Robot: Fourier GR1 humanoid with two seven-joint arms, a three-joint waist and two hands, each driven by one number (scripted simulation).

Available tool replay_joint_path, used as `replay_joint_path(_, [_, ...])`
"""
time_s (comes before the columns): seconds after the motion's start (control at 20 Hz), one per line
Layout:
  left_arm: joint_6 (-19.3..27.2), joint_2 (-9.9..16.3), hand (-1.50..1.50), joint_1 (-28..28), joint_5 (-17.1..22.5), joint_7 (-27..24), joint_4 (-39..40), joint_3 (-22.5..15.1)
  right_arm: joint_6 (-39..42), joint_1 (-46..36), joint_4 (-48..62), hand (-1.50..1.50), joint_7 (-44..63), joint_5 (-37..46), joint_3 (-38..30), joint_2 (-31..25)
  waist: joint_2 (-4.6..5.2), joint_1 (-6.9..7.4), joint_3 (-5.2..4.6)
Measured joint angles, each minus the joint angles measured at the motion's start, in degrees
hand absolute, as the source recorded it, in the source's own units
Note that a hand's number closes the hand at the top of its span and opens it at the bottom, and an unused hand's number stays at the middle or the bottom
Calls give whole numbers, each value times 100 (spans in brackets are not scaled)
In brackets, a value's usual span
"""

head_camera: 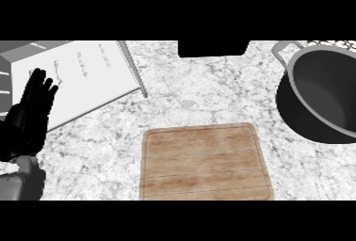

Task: Pick the tomato from the cutting board and place it in the pot

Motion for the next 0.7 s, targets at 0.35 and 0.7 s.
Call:
replay_joint_path(0.35, [-52,29,0,52,65,81,-132,34,-562,1796,-1768,150,26,-1161,-878,-295,18,19,6])
replay_joint_path(0.7, [-116,20,0,83,84,48,-182,5,-965,2299,-2733,150,37,-2678,-2124,227,43,97,8])
